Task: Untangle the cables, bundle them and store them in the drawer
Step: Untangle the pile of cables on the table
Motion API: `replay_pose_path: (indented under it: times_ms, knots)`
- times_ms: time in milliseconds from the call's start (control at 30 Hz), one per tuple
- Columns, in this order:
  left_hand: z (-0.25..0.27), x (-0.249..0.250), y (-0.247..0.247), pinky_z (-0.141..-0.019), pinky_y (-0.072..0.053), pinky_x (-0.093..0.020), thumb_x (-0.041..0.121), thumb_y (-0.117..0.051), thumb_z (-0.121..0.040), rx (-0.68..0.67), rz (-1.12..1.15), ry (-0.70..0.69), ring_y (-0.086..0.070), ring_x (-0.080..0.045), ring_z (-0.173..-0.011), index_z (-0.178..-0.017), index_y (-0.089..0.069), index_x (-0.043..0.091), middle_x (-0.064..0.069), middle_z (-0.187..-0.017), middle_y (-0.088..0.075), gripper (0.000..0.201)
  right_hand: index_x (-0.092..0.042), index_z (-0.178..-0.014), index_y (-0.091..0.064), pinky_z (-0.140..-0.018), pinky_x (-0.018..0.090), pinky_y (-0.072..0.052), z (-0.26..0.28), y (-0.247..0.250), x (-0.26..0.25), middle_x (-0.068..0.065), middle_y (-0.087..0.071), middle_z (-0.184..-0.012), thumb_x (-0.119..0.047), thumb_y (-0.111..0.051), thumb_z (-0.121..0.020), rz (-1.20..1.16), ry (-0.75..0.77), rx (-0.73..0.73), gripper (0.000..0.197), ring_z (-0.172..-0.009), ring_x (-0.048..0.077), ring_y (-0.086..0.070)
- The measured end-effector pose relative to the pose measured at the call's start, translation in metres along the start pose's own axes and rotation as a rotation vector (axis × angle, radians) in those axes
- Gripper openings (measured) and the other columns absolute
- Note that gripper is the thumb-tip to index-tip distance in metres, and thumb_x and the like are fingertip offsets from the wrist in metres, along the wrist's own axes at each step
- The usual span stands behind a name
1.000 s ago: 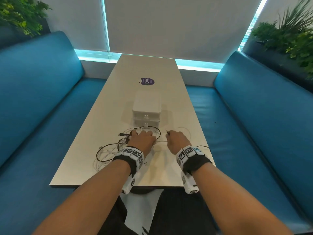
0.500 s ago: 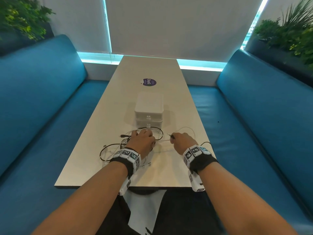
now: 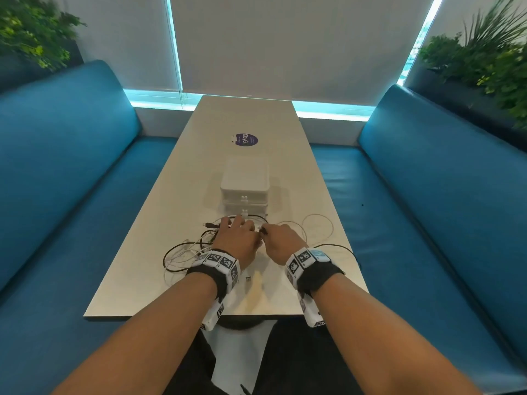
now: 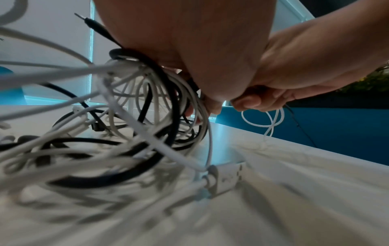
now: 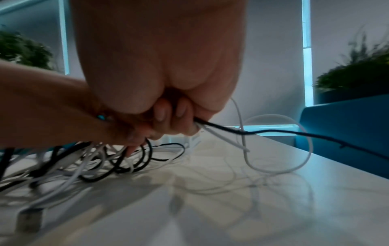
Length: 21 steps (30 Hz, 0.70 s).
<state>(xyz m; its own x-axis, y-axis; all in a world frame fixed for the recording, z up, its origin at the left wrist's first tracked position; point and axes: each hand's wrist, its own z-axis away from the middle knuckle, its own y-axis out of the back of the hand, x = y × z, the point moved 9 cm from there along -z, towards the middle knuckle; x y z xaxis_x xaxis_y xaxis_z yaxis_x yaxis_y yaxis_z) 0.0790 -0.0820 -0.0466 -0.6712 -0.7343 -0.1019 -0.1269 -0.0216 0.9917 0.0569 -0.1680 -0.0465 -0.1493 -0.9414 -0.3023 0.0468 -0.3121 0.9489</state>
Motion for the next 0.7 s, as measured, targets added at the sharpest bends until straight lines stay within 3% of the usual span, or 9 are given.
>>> replay_pose_path:
  times_ms: [67,167,267,400,533,700]
  knots:
    - [0.000,-0.001,0.000,-0.104,-0.026,-0.050,0.033,-0.039,-0.102,-0.019,-0.014,-0.011,-0.040,-0.026,-0.127,-0.115,-0.065,0.031,0.004,-0.123,-0.058,0.030,-0.014,-0.112,-0.057,-0.075,0.039,-0.051,-0.002,-0.004,-0.003,0.014,-0.063,-0.104,-0.021,-0.038,-0.101,0.035,0.006,-0.019,0.023,-0.091,0.033,-0.062]
    - [-0.001,-0.006,-0.001,-0.103,-0.027,-0.049,0.041,-0.035,-0.104,-0.060,-0.018,-0.015,-0.042,-0.025,-0.125,-0.121,-0.064,0.031,0.005,-0.124,-0.058,0.036,-0.012,-0.113,-0.057,-0.070,0.036,-0.048,-0.004,-0.005,-0.004,0.015,-0.063,-0.104,-0.020,-0.039,-0.100,0.089,0.027,-0.031,0.024,-0.090,0.033,-0.062]
    - [-0.002,-0.010,-0.001,-0.101,-0.028,-0.047,0.045,-0.038,-0.102,-0.065,0.010,0.008,-0.045,-0.022,-0.121,-0.113,-0.068,0.028,0.006,-0.121,-0.061,0.036,-0.011,-0.114,-0.057,-0.069,0.036,-0.047,-0.003,0.000,-0.003,0.015,-0.062,-0.104,-0.020,-0.041,-0.099,0.076,0.013,-0.019,0.024,-0.090,0.034,-0.062]
    - [0.001,-0.026,-0.004,-0.098,-0.029,-0.048,0.050,-0.035,-0.099,-0.075,0.011,0.031,-0.047,-0.021,-0.118,-0.103,-0.070,0.030,0.009,-0.119,-0.062,0.041,-0.008,-0.114,-0.058,-0.080,0.039,-0.051,-0.003,0.009,0.043,0.019,-0.063,-0.109,-0.024,-0.041,-0.100,-0.041,-0.138,0.010,0.027,-0.096,0.037,-0.062]
    - [0.003,-0.021,-0.006,-0.099,-0.029,-0.048,0.047,-0.031,-0.102,-0.084,-0.013,0.009,-0.047,-0.022,-0.117,-0.106,-0.068,0.032,0.009,-0.120,-0.060,0.039,-0.007,-0.115,-0.057,-0.075,0.034,-0.045,0.005,0.014,0.077,0.019,-0.060,-0.113,-0.024,-0.038,-0.102,-0.008,-0.254,0.029,0.029,-0.099,0.036,-0.062]
    - [0.000,-0.008,-0.004,-0.101,-0.027,-0.050,0.043,-0.031,-0.103,-0.044,-0.087,0.010,-0.049,-0.026,-0.115,-0.110,-0.067,0.030,0.003,-0.119,-0.062,0.039,-0.013,-0.105,-0.054,-0.075,0.043,-0.053,0.001,0.017,0.036,0.015,-0.062,-0.095,-0.034,-0.033,-0.103,-0.037,-0.075,0.089,0.029,-0.082,0.035,-0.062]
